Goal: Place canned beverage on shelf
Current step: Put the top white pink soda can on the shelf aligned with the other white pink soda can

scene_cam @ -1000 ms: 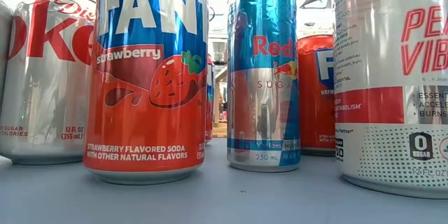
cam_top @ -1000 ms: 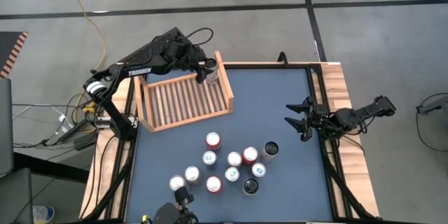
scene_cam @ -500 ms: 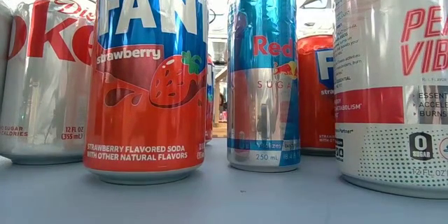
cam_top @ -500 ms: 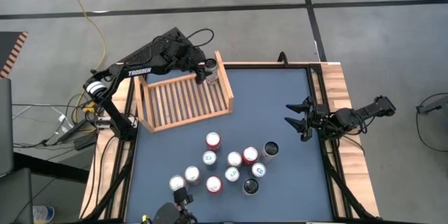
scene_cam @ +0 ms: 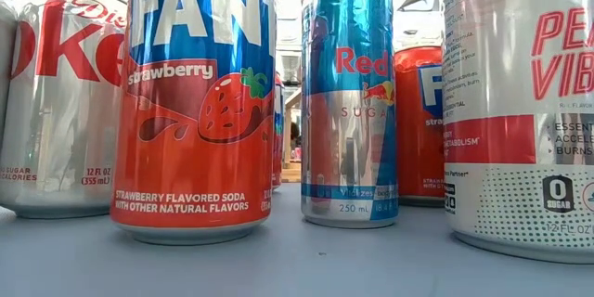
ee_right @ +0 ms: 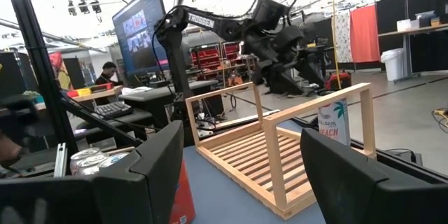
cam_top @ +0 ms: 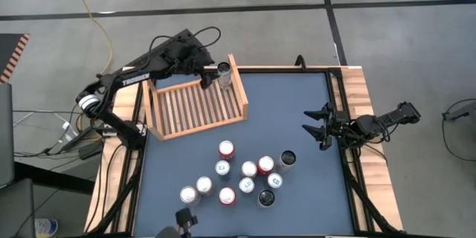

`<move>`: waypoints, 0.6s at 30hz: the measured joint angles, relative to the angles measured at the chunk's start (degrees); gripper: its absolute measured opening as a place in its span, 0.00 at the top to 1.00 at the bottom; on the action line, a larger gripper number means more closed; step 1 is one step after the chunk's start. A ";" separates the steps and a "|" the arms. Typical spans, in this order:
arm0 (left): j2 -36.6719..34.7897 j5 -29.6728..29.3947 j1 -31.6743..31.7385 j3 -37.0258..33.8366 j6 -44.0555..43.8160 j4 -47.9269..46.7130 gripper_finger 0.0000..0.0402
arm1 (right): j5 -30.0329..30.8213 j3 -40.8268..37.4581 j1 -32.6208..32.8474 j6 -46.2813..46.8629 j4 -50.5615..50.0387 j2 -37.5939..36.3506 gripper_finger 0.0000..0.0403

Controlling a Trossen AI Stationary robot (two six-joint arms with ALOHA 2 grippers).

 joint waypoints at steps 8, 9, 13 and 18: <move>-9.60 -1.38 -12.65 0.00 0.11 -4.21 0.17 | 0.09 0.02 -0.13 -0.11 -0.02 -0.01 0.32; -10.70 -1.36 -15.15 0.04 -0.13 -3.72 0.17 | 0.09 0.00 -0.13 -0.13 -0.02 0.00 0.32; -12.19 -1.30 -25.89 0.09 0.80 0.22 0.17 | 0.12 0.01 -0.13 -0.10 -0.01 0.01 0.32; -9.96 -0.98 -35.71 1.67 3.65 5.64 0.17 | 0.13 0.02 -0.13 0.07 0.02 -0.02 0.32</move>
